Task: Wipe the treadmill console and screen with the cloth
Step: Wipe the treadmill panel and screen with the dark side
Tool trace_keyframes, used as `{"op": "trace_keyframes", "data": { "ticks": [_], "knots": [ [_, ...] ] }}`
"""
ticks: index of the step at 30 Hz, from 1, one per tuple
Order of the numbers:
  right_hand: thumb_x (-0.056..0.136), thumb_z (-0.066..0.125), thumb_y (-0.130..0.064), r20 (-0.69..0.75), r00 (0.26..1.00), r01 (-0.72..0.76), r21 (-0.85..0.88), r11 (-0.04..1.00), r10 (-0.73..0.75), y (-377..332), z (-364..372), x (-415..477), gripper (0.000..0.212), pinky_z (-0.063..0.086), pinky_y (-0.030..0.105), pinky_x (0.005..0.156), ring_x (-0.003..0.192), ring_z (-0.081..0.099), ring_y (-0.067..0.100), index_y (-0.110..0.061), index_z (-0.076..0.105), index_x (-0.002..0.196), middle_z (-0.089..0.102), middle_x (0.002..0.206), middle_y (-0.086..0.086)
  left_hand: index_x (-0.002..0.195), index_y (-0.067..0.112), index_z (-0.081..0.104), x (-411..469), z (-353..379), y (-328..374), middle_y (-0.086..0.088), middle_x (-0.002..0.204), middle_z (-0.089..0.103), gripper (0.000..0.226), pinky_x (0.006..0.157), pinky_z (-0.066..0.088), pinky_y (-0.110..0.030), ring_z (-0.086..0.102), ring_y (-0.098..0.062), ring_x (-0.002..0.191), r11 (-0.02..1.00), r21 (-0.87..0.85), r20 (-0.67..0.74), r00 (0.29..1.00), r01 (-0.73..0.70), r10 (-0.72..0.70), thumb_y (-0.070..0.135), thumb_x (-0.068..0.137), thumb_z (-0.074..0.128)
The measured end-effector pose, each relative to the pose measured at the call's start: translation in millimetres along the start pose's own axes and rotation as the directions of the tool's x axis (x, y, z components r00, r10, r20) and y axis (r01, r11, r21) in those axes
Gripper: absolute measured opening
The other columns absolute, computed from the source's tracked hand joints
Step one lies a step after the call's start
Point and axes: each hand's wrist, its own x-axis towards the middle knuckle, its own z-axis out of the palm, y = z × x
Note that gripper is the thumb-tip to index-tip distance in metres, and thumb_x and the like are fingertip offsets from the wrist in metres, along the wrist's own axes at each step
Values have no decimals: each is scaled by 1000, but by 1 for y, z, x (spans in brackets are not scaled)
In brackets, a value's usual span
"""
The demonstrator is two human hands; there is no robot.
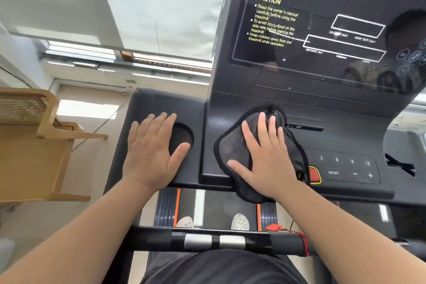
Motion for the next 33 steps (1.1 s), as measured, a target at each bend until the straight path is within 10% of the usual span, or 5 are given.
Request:
{"op": "trace_keyframes", "data": {
  "ticks": [5,13,19,24,33],
  "knots": [
    [93,15,-80,-48,997,-51,23,998,52,-55,-9,27,95,0,63,125,155,-10,49,-19,4,165,-10,170,23,151,17,37,0,1,1,-9,156,42,74,124,12,-55,29,-34,148,1000,-6,-14,1000,2,-2,61,94,20],
    [100,46,-37,-8,778,612,-217,761,-628,-8,23,-27,66,26,54,125,154,28,36,-26,26,161,28,169,2,150,16,38,0,2,0,-11,154,44,73,122,14,-58,32,-36,146,1000,-15,-31,1000,3,-4,59,93,24],
    [98,20,-75,21,989,149,-16,989,-149,39,6,-23,85,20,58,125,159,3,36,-20,21,163,13,172,11,150,17,38,0,1,1,-11,155,44,73,123,12,-57,31,-37,147,1000,-28,-23,1000,7,-8,58,92,24],
    [95,18,-74,-36,996,-80,31,996,81,-36,-4,15,90,4,60,126,157,-6,45,-17,7,165,-6,172,19,150,17,39,-1,0,3,-11,155,44,72,123,12,-57,31,-36,147,1000,-23,-25,1000,8,-8,57,92,23],
    [102,37,-44,-2,817,575,-81,814,-577,-21,10,-26,60,16,51,127,157,19,31,-30,30,160,25,170,0,148,15,41,-1,0,2,-12,153,46,71,122,15,-58,33,-37,146,1000,-28,-45,999,4,-5,57,94,24]
  ]
}}
